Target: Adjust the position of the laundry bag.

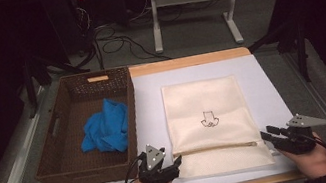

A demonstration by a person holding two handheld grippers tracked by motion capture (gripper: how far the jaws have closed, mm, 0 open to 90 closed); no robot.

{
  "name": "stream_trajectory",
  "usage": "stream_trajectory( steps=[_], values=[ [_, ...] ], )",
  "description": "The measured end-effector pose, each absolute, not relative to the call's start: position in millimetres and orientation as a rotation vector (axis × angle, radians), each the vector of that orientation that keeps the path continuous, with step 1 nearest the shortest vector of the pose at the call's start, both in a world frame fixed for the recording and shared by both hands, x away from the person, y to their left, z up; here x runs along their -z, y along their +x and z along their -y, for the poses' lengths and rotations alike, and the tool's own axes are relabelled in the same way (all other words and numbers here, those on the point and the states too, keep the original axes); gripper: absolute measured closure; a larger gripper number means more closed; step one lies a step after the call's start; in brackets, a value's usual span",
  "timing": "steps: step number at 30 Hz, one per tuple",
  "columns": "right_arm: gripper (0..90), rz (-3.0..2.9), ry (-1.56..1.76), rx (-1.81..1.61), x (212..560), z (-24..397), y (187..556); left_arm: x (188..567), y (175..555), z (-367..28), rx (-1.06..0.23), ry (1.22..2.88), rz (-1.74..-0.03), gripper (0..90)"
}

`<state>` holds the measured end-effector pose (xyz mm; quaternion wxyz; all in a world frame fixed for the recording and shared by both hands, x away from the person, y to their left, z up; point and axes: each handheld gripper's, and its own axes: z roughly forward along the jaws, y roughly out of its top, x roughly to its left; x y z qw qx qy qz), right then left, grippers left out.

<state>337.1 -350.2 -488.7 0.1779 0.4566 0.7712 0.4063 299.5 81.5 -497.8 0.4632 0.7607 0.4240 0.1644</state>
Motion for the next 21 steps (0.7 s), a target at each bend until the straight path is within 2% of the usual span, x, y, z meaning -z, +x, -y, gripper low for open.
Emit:
stream_trajectory(
  steps=[7,9,15,18,21],
  values=[
    [51.7,-2.153,1.321,-1.183,487,346,304,498,298,-79,-0.402,1.852,-1.005,31.7],
    [47.3,-2.136,1.276,-1.145,487,341,300,498,297,-78,-0.406,1.850,-1.003,32.1],
    [46.7,-2.121,1.286,-1.147,492,342,311,497,298,-74,-0.398,1.868,-0.995,33.1],
    [51.2,-2.123,1.349,-1.095,497,345,327,497,298,-71,-0.415,1.877,-0.976,35.2],
    [51.1,-2.154,1.388,-1.061,503,345,335,498,299,-71,-0.429,1.879,-0.980,33.2]
  ],
)
